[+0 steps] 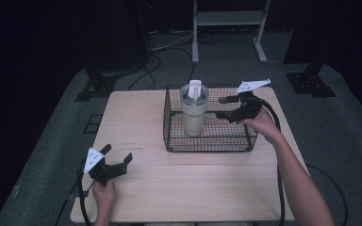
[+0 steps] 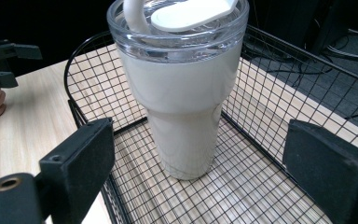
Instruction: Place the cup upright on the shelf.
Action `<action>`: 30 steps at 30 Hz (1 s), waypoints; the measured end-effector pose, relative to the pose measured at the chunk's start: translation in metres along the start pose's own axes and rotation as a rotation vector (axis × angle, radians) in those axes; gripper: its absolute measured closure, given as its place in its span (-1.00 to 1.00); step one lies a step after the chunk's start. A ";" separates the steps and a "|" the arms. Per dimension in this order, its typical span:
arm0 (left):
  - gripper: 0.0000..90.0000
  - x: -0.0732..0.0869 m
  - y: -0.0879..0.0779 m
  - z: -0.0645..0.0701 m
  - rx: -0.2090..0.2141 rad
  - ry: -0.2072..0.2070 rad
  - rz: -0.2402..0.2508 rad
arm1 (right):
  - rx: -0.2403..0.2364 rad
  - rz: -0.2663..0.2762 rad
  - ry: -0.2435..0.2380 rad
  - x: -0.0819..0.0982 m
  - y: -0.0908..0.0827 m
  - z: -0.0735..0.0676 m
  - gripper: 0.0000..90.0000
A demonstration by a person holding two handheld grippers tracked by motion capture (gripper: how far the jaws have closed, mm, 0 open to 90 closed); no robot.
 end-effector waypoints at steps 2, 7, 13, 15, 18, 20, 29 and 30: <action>-1.00 0.000 0.000 0.000 0.000 0.000 0.000 | 0.003 -0.001 -0.003 0.000 -0.003 0.000 -0.81; -1.00 0.000 0.000 0.000 0.000 -0.001 0.000 | 0.007 0.000 -0.009 0.001 -0.009 -0.002 -0.81; -1.00 0.000 0.000 0.000 0.000 -0.001 0.000 | 0.000 -0.006 -0.018 0.003 -0.013 -0.007 -0.81; -1.00 0.000 0.000 0.000 0.000 0.000 0.000 | 0.002 -0.007 -0.026 0.004 -0.015 -0.010 -0.81; -1.00 0.000 0.000 0.000 0.001 0.000 -0.001 | -0.002 -0.003 -0.024 0.007 -0.016 -0.011 -0.81; -1.00 0.000 0.000 0.000 0.001 -0.001 -0.001 | -0.001 -0.006 -0.028 0.010 -0.016 -0.011 -0.81; -1.00 0.000 0.000 0.000 0.001 0.001 -0.001 | -0.032 -0.028 -0.029 0.027 -0.018 -0.020 -0.81; -1.00 0.000 0.000 0.000 0.001 0.001 -0.001 | -0.032 -0.029 -0.029 0.028 -0.018 -0.020 -0.81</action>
Point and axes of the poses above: each handheld gripper's, and its own axes: y roughly forward along the jaws, x roughly out of its underside, z roughly to its right, the point moved 6 cm from there along y, roughly forward along the jaws, and after that the axes turned 9 degrees about -z, right-handed, at the moved point
